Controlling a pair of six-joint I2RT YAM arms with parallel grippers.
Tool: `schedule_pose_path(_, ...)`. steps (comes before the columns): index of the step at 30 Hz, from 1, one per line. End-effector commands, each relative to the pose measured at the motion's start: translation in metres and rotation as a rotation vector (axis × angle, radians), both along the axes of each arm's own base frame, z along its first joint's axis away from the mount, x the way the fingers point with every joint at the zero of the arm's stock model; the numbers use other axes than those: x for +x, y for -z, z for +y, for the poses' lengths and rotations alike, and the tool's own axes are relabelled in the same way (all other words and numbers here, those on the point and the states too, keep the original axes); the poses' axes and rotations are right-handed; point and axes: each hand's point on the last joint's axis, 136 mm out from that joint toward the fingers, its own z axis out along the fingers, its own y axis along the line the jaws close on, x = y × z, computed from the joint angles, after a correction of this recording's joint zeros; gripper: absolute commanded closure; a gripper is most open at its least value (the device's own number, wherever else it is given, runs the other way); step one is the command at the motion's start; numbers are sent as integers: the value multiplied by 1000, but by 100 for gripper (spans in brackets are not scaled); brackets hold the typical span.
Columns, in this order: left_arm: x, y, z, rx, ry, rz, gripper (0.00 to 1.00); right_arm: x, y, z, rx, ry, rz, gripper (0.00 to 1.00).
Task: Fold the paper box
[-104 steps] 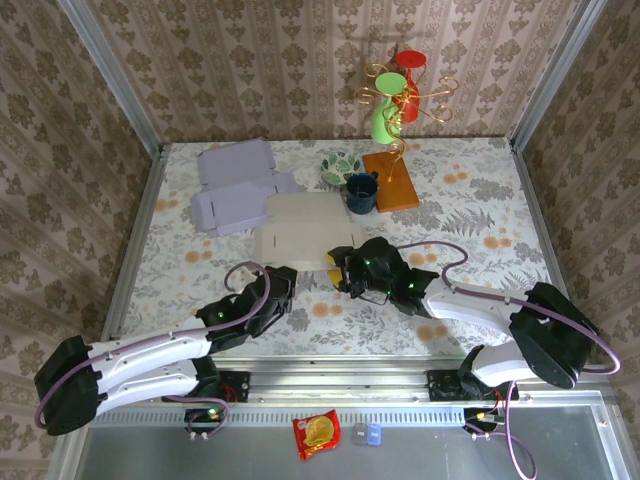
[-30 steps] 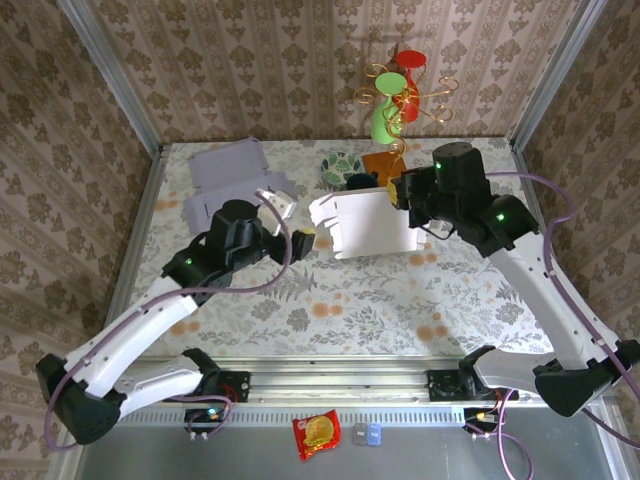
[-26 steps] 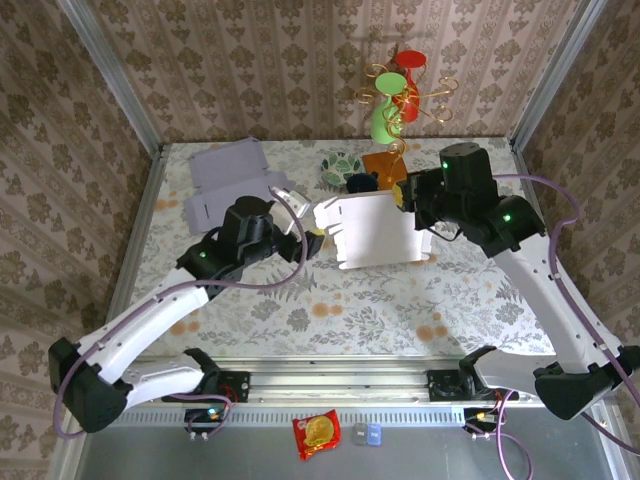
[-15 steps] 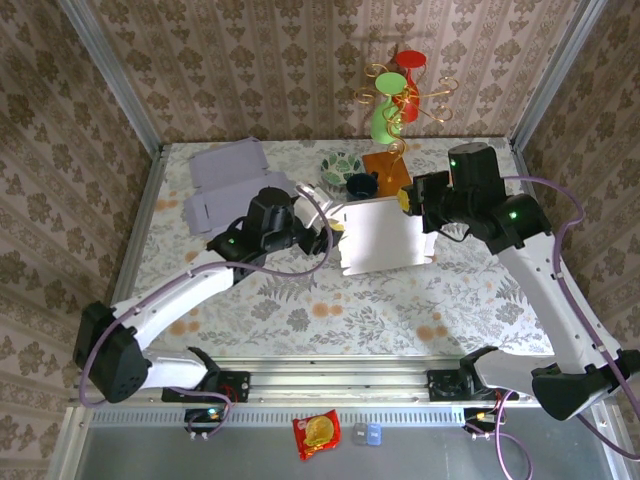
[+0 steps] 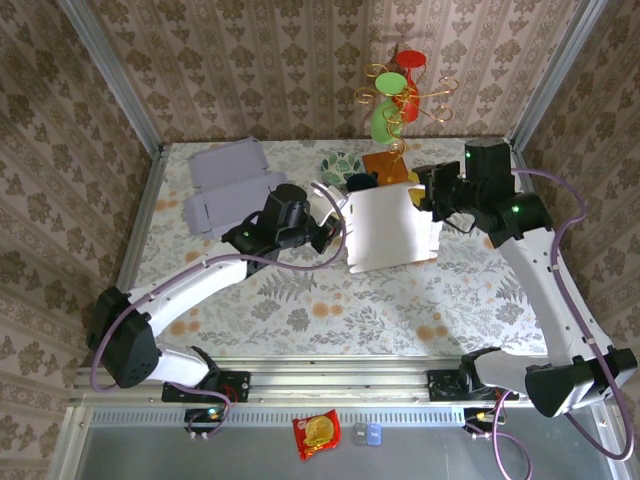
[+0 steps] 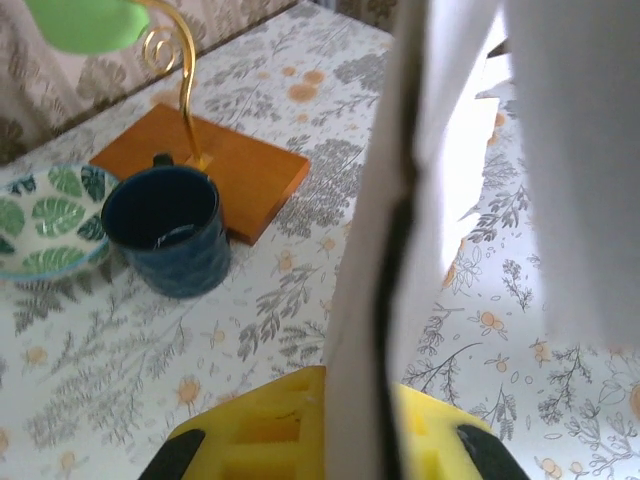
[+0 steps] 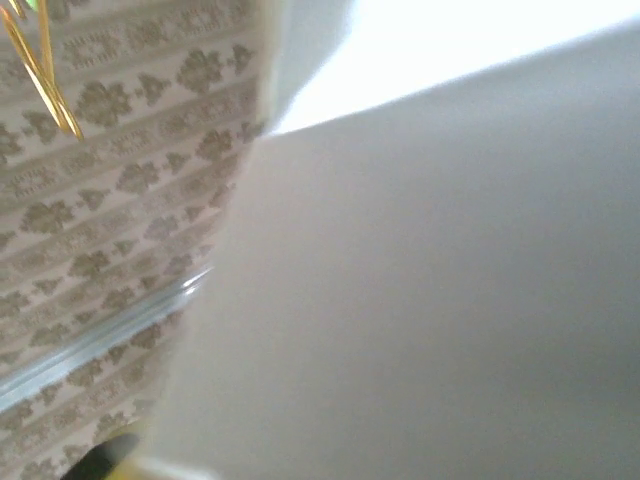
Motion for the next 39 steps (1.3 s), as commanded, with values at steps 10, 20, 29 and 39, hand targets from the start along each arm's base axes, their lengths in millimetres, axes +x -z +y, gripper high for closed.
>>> schedule_pose_path(10, -18, -2, 3, 87, -185, 92, 100, 4, -25, 2, -101, 67, -197, 45)
schedule_pose_path(20, -19, -7, -1, 103, -149, 73, 100, 27, -16, 38, -77, -34, -161, 61)
schedule_pose_path(29, -20, -6, -1, 103, -144, 74, 100, 31, -1, 47, -58, -59, -124, 76)
schedule_pose_path(39, -21, -5, 0, 103, -144, 73, 100, 31, 7, 46, -60, -54, -105, 94)
